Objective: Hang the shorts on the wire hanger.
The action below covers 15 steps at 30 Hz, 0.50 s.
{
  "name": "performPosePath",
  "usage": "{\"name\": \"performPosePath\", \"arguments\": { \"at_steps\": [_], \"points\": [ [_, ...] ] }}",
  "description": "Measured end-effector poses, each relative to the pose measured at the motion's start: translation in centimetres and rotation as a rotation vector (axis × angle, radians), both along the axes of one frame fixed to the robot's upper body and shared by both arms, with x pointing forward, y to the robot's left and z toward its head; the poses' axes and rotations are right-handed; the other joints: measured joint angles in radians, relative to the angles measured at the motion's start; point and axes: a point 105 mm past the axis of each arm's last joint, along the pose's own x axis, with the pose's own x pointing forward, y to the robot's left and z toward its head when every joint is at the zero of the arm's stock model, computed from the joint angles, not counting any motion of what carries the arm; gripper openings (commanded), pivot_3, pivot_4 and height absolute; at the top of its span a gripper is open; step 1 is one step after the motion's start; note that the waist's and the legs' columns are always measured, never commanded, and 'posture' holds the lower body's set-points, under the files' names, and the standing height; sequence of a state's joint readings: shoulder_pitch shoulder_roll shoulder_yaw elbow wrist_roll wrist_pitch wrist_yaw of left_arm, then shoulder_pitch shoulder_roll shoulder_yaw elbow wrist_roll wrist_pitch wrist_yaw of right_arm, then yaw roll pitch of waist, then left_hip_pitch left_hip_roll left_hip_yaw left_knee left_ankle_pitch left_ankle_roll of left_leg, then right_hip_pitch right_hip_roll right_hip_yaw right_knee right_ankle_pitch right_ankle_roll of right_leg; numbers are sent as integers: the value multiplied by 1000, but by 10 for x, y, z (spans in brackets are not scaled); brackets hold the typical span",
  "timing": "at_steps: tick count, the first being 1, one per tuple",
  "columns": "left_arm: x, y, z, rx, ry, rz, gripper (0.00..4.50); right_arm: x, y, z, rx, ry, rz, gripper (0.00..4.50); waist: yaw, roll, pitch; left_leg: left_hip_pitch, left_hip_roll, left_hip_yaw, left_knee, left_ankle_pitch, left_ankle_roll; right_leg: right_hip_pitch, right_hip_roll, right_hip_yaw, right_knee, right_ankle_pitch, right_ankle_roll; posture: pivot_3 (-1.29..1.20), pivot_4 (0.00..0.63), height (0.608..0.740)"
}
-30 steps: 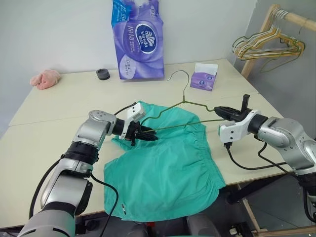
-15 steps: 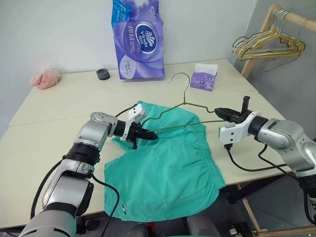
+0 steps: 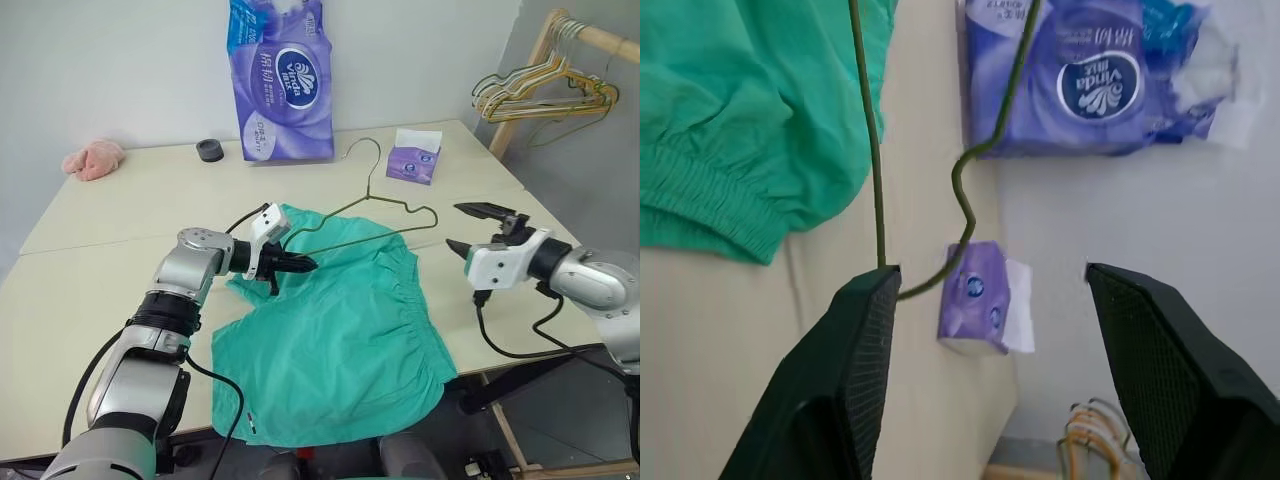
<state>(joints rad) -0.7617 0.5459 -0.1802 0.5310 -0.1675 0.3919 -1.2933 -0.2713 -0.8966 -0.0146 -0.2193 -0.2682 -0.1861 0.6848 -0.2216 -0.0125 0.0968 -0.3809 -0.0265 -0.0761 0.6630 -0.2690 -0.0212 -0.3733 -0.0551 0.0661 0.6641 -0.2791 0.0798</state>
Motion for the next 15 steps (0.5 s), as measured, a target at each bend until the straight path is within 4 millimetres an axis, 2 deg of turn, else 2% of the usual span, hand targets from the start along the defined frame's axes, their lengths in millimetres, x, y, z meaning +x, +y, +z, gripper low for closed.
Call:
{"name": "performPosePath", "arguments": {
  "at_steps": [2,4,9,15],
  "points": [
    [-1,0,-1,23,-21,-26,0,-1,-5,-1,118,75,-28,3044,0,0,0,0,0,0,0,0,0,0,0,0,0,0,0,-265,67,740],
    [-6,1,-2,63,-52,-83,0,-6,-9,-10,170,242,-28,3044,-1,0,0,0,0,0,0,0,0,0,0,0,0,0,0,-264,67,740],
    [-16,-1,0,107,-83,-201,0,-13,-18,-16,176,456,-40,3044,-1,0,0,0,0,0,0,0,0,0,0,0,0,0,0,-257,64,740],
    [-27,-7,7,124,-98,-307,0,-22,-11,-34,148,676,-10,3044,0,0,0,0,0,0,0,0,0,0,0,0,0,0,0,-255,60,740]
  ]
}}
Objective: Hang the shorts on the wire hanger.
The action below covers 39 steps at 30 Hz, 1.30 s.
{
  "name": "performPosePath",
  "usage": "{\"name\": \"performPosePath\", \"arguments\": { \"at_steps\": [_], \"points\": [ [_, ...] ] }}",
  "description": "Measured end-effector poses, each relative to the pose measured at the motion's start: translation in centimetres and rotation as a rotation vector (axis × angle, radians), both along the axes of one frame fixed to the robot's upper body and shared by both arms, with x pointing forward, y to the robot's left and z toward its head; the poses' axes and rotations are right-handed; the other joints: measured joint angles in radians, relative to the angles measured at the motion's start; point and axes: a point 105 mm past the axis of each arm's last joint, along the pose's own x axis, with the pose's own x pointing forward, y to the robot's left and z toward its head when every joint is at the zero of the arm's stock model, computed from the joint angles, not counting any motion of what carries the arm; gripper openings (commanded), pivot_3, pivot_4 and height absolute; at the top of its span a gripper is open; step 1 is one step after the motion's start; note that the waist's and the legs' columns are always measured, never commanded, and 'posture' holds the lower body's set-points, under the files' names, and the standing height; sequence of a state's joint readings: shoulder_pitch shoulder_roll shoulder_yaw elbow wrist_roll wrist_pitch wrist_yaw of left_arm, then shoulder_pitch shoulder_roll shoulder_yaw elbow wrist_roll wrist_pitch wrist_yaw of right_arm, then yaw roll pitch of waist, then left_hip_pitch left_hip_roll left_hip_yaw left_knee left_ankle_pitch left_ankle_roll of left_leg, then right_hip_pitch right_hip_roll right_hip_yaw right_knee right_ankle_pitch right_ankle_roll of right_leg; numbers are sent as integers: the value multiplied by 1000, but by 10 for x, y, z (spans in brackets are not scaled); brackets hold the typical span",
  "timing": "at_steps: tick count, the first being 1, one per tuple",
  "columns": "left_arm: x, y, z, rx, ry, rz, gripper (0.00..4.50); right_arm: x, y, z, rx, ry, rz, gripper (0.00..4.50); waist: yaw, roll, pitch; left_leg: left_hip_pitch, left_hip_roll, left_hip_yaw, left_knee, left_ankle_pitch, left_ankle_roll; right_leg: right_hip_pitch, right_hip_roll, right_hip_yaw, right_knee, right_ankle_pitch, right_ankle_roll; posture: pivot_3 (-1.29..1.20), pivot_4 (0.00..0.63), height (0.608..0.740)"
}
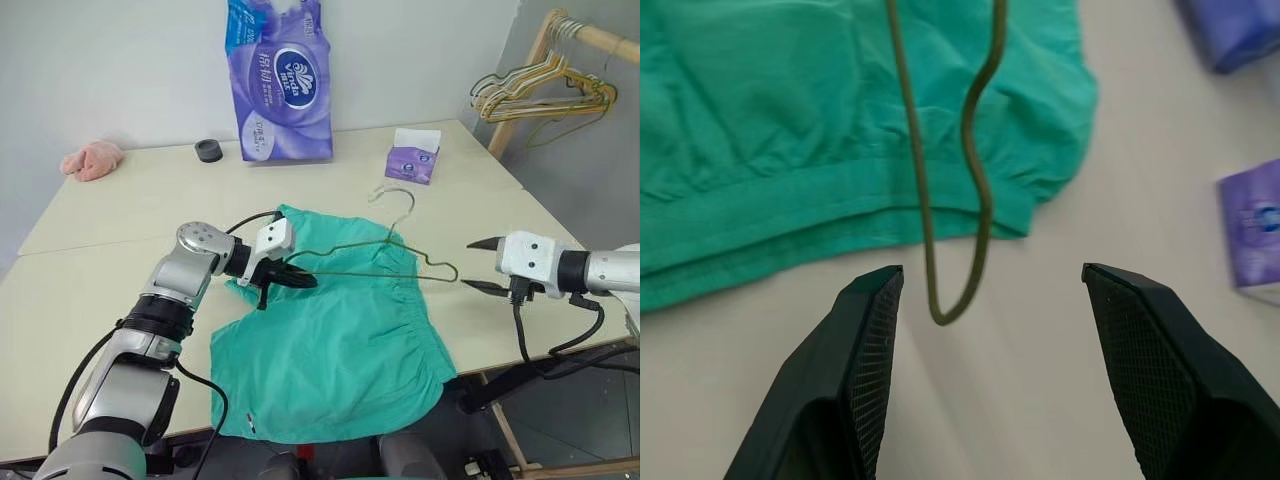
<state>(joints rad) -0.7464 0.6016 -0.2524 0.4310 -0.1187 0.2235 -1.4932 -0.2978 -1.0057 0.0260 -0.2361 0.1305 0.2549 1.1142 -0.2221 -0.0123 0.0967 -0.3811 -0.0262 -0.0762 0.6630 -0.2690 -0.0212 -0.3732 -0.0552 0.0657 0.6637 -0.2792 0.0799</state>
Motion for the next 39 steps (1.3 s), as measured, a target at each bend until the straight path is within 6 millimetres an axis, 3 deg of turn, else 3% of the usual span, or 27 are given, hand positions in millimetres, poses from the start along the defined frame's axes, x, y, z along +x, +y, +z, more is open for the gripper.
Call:
{"name": "performPosePath", "arguments": {
  "at_steps": [11,18,21,28,39],
  "points": [
    [-3,-2,-2,-2,5,-11,0,4,19,-19,-44,137,75,3044,0,0,0,0,0,0,0,0,0,0,0,0,0,0,0,-250,56,740],
    [-4,-4,-4,-6,6,-15,0,19,25,-26,-104,181,79,3044,-2,0,0,0,0,-1,0,0,0,-1,0,0,0,0,0,-245,50,740],
    [-4,-4,-5,-8,7,-15,0,24,22,-32,-130,202,64,2466,-1,1,0,0,0,-1,0,0,0,-1,0,0,0,0,0,-245,49,740],
    [-5,-5,-7,-11,-1,-15,0,27,24,-48,-155,244,49,73,-2,1,-1,0,0,-1,1,0,0,-1,-1,0,1,0,0,-246,47,740],
    [-1,-9,-9,-15,-59,-16,0,27,21,-48,-161,263,30,29,-2,1,-1,0,0,-1,1,0,0,-1,-1,-1,1,0,0,-254,44,740]
  ]
}}
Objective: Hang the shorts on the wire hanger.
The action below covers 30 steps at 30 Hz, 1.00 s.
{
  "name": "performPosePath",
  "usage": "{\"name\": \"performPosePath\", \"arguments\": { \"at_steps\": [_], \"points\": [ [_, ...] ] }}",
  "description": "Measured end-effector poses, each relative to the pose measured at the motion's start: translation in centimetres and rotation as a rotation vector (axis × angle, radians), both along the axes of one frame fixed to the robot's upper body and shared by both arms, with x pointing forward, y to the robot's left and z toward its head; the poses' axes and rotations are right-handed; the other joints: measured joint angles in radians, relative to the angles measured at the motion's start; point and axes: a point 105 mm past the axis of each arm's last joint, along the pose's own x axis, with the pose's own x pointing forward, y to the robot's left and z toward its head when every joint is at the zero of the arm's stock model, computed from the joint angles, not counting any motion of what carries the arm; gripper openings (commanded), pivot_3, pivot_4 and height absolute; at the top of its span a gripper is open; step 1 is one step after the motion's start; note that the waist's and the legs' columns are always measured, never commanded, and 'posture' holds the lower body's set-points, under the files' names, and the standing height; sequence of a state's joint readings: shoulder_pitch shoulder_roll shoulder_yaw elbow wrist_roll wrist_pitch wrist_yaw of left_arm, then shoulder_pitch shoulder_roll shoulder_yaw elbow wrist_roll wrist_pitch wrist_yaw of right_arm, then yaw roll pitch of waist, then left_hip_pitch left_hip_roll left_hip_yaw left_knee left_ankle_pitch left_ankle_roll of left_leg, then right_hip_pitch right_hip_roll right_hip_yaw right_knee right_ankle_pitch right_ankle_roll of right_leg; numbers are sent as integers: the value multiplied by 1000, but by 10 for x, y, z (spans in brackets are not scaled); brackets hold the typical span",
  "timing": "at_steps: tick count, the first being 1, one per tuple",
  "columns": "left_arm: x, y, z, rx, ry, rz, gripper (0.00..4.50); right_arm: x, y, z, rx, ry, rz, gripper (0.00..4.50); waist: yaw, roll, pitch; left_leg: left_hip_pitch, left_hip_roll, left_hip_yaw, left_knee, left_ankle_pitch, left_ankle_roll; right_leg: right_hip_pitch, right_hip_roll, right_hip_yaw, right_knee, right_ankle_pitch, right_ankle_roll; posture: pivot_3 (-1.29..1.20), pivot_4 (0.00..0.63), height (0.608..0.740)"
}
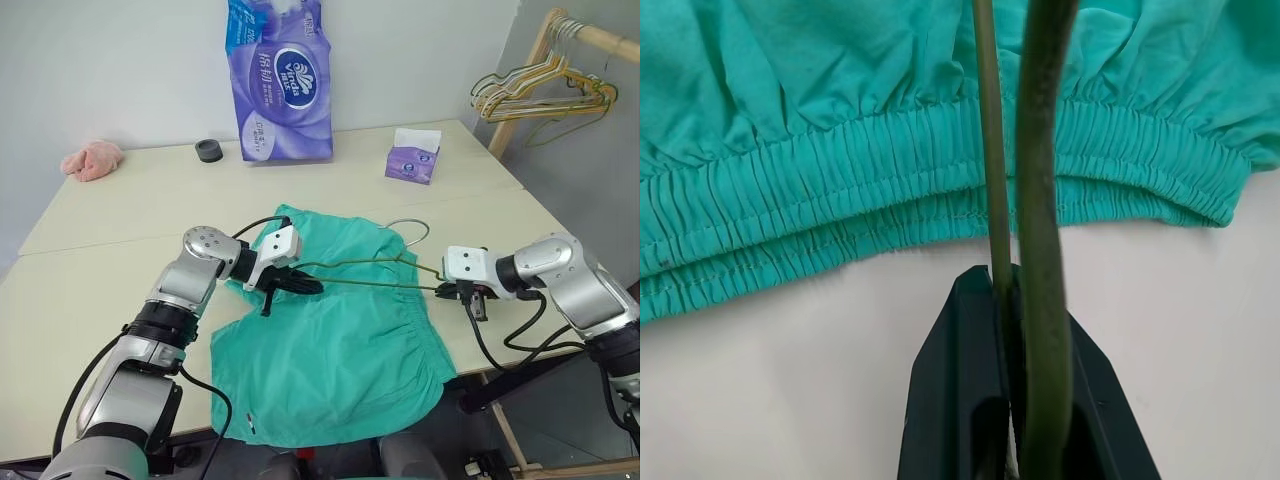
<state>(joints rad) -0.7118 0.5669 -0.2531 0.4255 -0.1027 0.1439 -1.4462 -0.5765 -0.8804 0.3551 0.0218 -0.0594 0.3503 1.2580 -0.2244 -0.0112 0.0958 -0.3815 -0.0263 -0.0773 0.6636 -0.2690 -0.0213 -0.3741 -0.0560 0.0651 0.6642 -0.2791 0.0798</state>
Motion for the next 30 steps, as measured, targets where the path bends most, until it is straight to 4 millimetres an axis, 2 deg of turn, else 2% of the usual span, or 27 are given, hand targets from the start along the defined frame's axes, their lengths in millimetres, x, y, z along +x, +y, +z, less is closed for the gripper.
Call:
{"name": "performPosePath", "arguments": {
  "at_steps": [2,5,9,12,17,22,26,28,30],
  "points": [
    [2,-1,-2,-1,-13,9,0,0,-1,0,1,7,-10,29,-1,0,0,0,0,0,0,0,0,0,0,0,0,0,0,-255,44,740],
    [7,0,-7,-10,-19,39,679,-2,-1,0,12,22,-26,0,-2,1,0,0,0,0,0,0,0,0,0,0,0,0,0,-254,45,740],
    [12,3,-9,-20,-29,81,1858,-7,-1,0,37,50,-39,0,-3,1,0,0,0,0,0,0,0,0,0,0,0,0,0,-256,47,740],
    [29,10,4,-82,-45,185,2733,-13,-4,-3,59,79,-63,0,0,0,0,-1,0,-1,1,0,0,0,0,-1,0,0,0,-257,49,740],
    [51,37,38,-140,-94,325,2733,-21,-8,-4,120,121,-126,0,-5,1,0,-1,0,-1,0,0,0,0,0,-2,0,0,0,-246,54,740],
    [65,72,48,-160,-119,477,2733,-37,-30,-5,300,228,-374,0,1,0,0,-1,-1,-2,0,0,0,0,0,-2,0,0,0,-245,64,740],
    [54,66,34,-171,-98,422,2733,-64,-50,-7,390,305,-573,0,15,0,0,-2,-1,-2,1,0,0,0,-1,-2,0,0,0,-274,80,740],
    [47,55,22,-183,-63,379,2733,-78,-50,-5,427,341,-630,0,17,0,0,-2,-1,-2,1,0,0,0,-1,-2,1,0,0,-284,84,740],
    [41,42,20,-201,-45,336,2733,-91,-47,-3,463,376,-660,0,16,-1,0,-2,-1,-2,1,0,0,0,-1,-2,1,0,0,-292,89,740]
  ]
}}
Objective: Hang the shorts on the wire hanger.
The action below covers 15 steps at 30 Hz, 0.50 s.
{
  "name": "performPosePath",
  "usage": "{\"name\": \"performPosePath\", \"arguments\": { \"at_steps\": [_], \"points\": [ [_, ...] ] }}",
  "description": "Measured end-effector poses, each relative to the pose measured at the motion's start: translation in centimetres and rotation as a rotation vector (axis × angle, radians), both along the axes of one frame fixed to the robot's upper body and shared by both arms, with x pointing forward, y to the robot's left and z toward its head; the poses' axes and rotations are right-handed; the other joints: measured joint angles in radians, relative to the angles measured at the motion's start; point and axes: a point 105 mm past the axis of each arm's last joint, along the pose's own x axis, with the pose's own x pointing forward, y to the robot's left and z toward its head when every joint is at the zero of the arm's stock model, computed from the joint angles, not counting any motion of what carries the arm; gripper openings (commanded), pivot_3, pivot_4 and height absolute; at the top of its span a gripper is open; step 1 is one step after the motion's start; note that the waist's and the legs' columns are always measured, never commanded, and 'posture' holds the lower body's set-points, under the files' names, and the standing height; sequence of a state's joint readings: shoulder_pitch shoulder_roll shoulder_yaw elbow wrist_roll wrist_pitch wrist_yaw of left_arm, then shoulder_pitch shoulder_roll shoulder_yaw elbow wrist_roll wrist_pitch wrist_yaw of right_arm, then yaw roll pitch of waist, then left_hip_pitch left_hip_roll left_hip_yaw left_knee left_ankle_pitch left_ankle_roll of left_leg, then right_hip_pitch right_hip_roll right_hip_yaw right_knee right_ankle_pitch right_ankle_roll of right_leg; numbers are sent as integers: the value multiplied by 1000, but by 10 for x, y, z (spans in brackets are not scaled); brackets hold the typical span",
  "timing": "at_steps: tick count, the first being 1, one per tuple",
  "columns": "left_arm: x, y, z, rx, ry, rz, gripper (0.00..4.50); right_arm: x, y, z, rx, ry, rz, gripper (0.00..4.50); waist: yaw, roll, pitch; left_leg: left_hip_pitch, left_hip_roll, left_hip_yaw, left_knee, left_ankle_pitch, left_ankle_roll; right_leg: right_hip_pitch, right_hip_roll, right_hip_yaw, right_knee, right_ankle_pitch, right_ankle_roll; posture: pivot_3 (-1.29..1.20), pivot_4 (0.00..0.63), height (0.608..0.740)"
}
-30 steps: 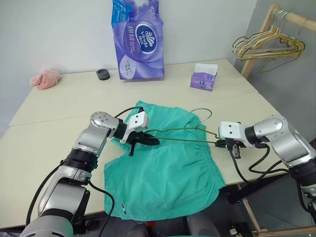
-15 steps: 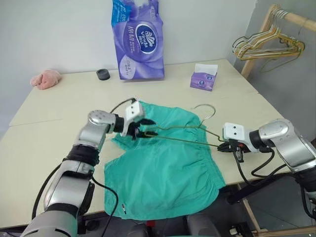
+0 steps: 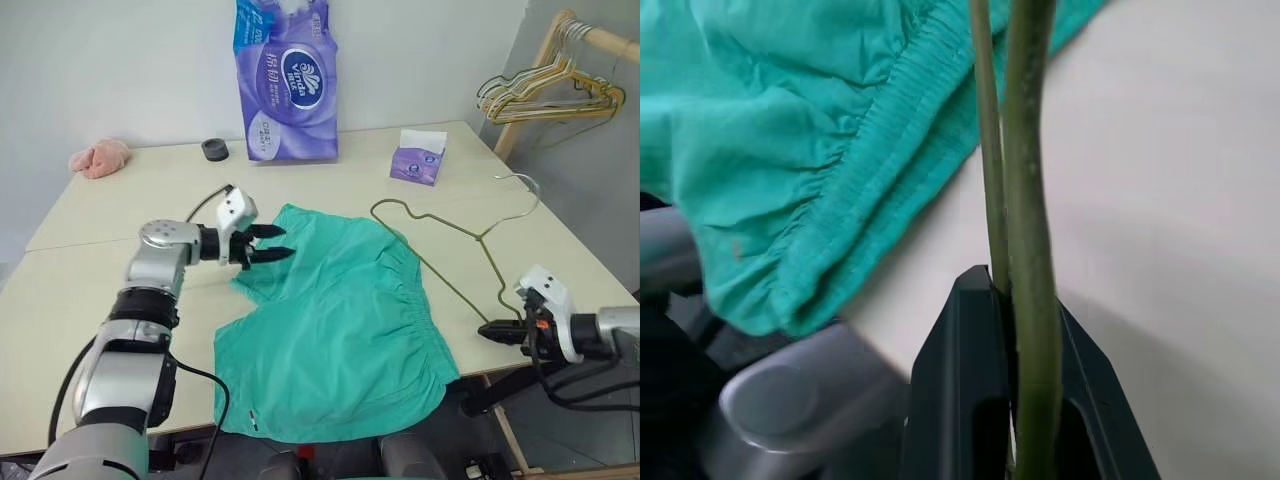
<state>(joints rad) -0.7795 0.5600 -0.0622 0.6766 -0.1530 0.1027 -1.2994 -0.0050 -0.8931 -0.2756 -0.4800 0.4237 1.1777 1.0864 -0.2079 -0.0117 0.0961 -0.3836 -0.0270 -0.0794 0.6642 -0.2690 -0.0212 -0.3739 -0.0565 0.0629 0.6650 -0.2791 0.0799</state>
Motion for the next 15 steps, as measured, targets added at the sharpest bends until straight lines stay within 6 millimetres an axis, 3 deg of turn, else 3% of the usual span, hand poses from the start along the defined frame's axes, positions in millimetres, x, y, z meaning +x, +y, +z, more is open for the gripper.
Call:
{"name": "performPosePath", "arguments": {
  "at_steps": [6,15],
  "points": [
    [-18,-33,5,-26,-2,-143,2733,-52,-1,-14,84,192,-119,0,5,0,0,1,0,2,0,0,0,1,1,1,0,0,0,-313,102,740],
    [-27,-52,4,-21,2,-211,2733,-110,-6,-29,168,429,-243,0,7,-2,1,2,1,3,-1,0,0,2,2,2,-2,-2,3,-310,108,740]
  ]
}}
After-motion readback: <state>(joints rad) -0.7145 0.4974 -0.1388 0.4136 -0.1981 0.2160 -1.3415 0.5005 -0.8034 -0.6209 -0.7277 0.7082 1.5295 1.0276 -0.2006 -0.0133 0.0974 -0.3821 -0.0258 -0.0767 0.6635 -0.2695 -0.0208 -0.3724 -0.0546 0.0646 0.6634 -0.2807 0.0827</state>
